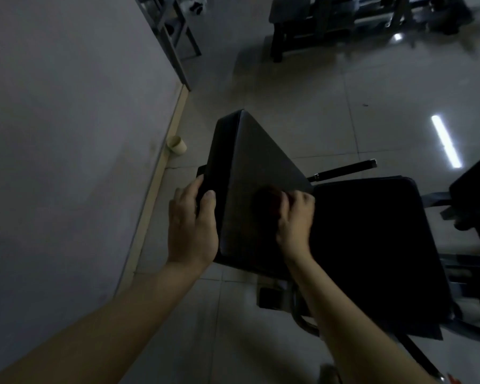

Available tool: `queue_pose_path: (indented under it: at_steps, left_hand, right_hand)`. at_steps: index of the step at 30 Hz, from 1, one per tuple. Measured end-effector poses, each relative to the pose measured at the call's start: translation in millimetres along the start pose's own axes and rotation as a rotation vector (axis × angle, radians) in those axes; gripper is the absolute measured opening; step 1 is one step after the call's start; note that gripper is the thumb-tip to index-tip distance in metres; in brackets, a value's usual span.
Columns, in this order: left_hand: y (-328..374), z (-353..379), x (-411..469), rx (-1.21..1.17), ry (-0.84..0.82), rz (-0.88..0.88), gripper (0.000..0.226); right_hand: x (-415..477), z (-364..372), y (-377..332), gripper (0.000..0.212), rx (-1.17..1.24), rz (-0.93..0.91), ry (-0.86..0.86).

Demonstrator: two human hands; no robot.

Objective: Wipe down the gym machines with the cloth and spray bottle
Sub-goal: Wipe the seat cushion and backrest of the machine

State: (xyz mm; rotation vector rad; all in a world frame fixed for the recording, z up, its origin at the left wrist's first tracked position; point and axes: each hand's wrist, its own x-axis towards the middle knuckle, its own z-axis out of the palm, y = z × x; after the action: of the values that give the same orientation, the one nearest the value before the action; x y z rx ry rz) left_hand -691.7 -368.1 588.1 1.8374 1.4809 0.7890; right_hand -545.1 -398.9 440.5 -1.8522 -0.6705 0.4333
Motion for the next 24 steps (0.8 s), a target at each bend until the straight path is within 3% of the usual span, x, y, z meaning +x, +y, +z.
queue_pose_path:
  at_steps: [5, 8, 10, 15, 18, 21, 22, 24]
  left_hand:
    - [-2, -2, 1, 0.022, 0.019, 0.017, 0.068]
    - [-1, -2, -3, 0.022, -0.001, 0.013, 0.07]
    - [1, -3, -4, 0.033, -0.005, 0.003, 0.073]
    - [9, -6, -6, 0.082, -0.049, -0.034, 0.073]
    - [15, -14, 5, 0.025, -0.091, -0.109, 0.049]
    - [23, -16, 38, -0.048, -0.068, -0.247, 0.038]
    - [29, -12, 49, -0.055, -0.065, -0.262, 0.041]
    - [40, 5, 67, -0.011, -0.075, -0.229, 0.043]
  right_hand:
    - [-3, -18, 132, 0.037, -0.556, 0.465, -0.098]
    - [10, -22, 125, 0.041, -0.384, 0.723, -0.184]
    - [21, -21, 87, 0.043, -0.21, 0.761, -0.14]
    - [5, -14, -93, 0.04, 0.052, 0.268, -0.141]
    - [-13, -21, -169, 0.037, 0.114, -0.114, -0.225]
    - [2, -21, -170, 0.025, 0.052, -0.418, -0.24]
    - [12, -18, -157, 0.021, 0.08, -0.43, -0.237]
    - [30, -10, -110, 0.012, 0.153, -0.282, -0.207]
